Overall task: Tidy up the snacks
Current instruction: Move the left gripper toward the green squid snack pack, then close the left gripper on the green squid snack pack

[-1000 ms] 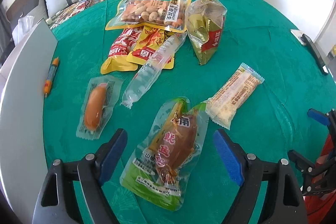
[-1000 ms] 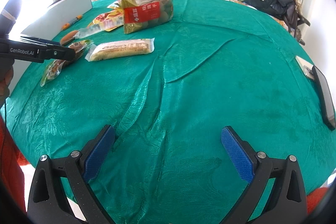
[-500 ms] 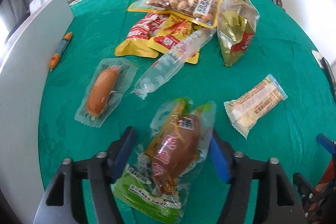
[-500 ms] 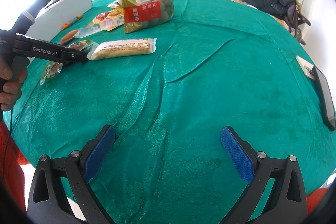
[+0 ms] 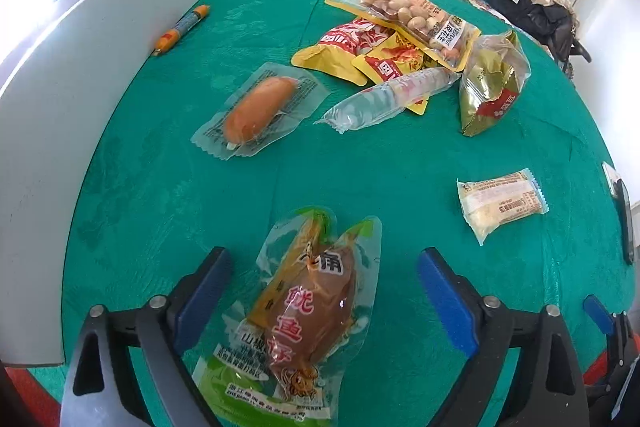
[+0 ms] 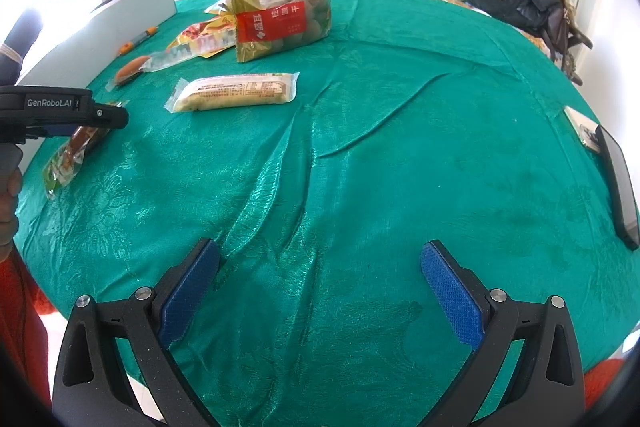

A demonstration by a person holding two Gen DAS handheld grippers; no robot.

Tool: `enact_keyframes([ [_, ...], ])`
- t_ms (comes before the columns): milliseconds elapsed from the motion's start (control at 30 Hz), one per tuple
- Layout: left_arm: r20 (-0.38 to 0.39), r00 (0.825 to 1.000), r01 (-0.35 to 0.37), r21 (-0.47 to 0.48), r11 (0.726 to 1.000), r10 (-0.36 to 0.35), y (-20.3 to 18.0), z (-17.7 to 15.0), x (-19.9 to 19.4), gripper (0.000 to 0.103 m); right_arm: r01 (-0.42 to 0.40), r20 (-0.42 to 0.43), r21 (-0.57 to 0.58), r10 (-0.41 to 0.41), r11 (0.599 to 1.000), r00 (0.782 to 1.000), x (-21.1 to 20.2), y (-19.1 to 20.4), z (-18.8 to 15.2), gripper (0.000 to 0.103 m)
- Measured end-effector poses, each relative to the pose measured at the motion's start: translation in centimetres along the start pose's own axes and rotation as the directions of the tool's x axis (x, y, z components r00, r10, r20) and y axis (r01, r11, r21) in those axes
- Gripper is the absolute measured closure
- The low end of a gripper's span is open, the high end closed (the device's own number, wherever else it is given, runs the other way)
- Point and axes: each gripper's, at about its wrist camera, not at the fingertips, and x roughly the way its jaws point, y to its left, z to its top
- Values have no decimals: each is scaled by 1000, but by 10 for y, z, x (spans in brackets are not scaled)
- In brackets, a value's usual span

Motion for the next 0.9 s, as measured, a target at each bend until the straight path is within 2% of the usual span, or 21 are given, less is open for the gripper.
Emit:
enact_keyframes([
  [100,5,998,-70,112,991,70,-13,-2,9,0,0,-1,0,0,1000,1000,0,0,0,1],
  [133,33,998,-66,136,989,62,-15,-4,9,0,0,-1,0,0,1000,1000,0,0,0,1],
  [333,123,992,-54,149,987,36,-10,-13,4,0,0,-1,-1,0,1000,1000,0,0,0,1],
  [900,135,990,-63,131,989,45,-8,-14,5,0,1,-1,-2,-1,1000,1000,1,1,0,1],
])
